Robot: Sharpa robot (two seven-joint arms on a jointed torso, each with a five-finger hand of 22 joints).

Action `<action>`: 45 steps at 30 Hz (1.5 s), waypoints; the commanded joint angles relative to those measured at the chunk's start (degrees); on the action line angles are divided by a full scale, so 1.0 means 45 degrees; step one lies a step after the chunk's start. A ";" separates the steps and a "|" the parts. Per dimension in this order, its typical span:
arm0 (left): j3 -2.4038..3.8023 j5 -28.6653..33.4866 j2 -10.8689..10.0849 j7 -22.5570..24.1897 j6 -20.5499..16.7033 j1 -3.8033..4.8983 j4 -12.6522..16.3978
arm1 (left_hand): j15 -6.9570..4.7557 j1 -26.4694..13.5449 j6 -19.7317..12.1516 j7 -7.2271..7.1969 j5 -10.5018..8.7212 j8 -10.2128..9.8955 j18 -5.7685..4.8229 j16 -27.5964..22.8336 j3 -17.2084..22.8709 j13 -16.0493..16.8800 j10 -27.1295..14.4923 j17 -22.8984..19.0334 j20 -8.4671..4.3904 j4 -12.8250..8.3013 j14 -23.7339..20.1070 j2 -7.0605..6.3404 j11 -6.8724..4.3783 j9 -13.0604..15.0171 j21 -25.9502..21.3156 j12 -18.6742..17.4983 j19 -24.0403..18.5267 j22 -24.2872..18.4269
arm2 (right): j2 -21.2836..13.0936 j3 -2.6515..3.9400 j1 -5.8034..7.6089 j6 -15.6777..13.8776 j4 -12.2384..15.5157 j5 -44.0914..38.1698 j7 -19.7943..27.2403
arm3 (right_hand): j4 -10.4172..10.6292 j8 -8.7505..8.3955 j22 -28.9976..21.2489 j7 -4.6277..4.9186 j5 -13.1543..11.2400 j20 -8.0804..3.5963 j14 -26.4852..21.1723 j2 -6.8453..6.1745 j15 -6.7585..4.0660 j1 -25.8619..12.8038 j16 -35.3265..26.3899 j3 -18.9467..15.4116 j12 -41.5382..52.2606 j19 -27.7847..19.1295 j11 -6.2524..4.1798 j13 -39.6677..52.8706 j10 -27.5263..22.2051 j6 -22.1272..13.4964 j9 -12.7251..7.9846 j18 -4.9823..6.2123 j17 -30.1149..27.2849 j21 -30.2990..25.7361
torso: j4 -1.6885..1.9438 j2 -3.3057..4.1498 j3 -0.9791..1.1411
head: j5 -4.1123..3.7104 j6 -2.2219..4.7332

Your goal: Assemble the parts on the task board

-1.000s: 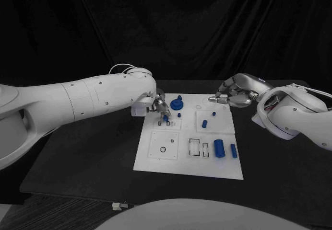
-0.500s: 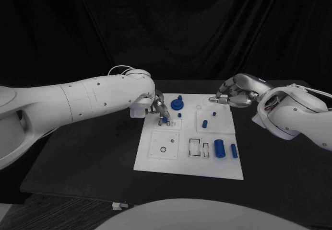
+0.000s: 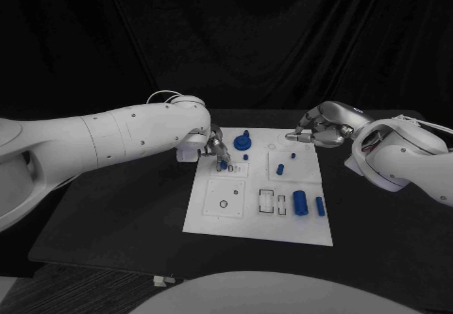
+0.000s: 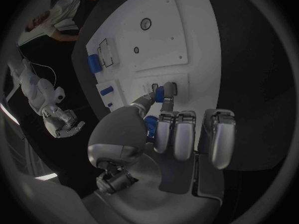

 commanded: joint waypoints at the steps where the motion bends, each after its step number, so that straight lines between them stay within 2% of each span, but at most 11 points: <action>1: 0.0009 0.0311 0.0006 0.0051 -0.0056 -0.0053 -0.0027 | -0.0231 -0.0271 0.0184 -0.0113 0.0150 -0.0099 0.0177 0.0169 0.0696 0.3335 0.1398 0.3394 -0.0132 -0.0103 0.1412 0.0013 -0.0189 0.0285 -0.0149 0.0275 0.0881 0.2736 | 0.0003 0.0010 -0.0034 0.0071 -0.0011 -0.0020 -0.0230 | 0.0025 0.0229 0.2827 0.0009 0.0135 0.0081 0.1226 0.0213 0.0071 0.0065 -0.0126 0.0355 0.0211 0.0363 0.0096 0.3409 0.1128 -0.0171 0.0181 0.0239 0.2847 -0.0319 | 0.0001 0.0001 0.0000 | -0.0025 -0.0003; 13: 0.0009 0.0372 0.0066 0.0205 -0.0154 -0.0140 -0.0071 | -0.0234 -0.0318 0.0173 -0.0105 0.0139 -0.0120 0.0180 0.0169 0.0730 0.3335 0.1398 0.3394 -0.0138 -0.0073 0.1412 0.0002 -0.0186 0.0292 -0.0158 0.0275 0.0873 0.2725 | -0.0005 0.0010 -0.0047 0.0099 -0.0037 -0.0020 -0.0253 | 0.0019 0.0233 0.2823 0.0011 0.0139 0.0082 0.1223 0.0218 0.0072 0.0094 -0.0132 0.0357 0.0211 0.0357 0.0097 0.3409 0.1128 -0.0175 0.0184 0.0242 0.2837 -0.0332 | 0.0002 -0.0001 -0.0002 | -0.0014 -0.0003; 45: 0.0010 0.0376 0.0368 0.0491 -0.0131 -0.0165 -0.0325 | -0.0234 -0.0347 0.0166 -0.0104 0.0132 -0.0135 0.0192 0.0169 0.0764 0.3335 0.1398 0.3394 -0.0141 -0.0056 0.1412 -0.0005 -0.0185 0.0299 -0.0188 0.0275 0.0842 0.2687 | 0.0002 0.0010 -0.0103 0.0268 -0.0078 -0.0020 -0.0335 | 0.0013 0.0240 0.2817 0.0013 0.0145 0.0083 0.1216 0.0230 0.0074 0.0140 -0.0152 0.0359 0.0211 0.0351 0.0100 0.3409 0.1128 -0.0182 0.0188 0.0246 0.2805 -0.0348 | 0.0003 0.0000 0.0000 | -0.0019 -0.0003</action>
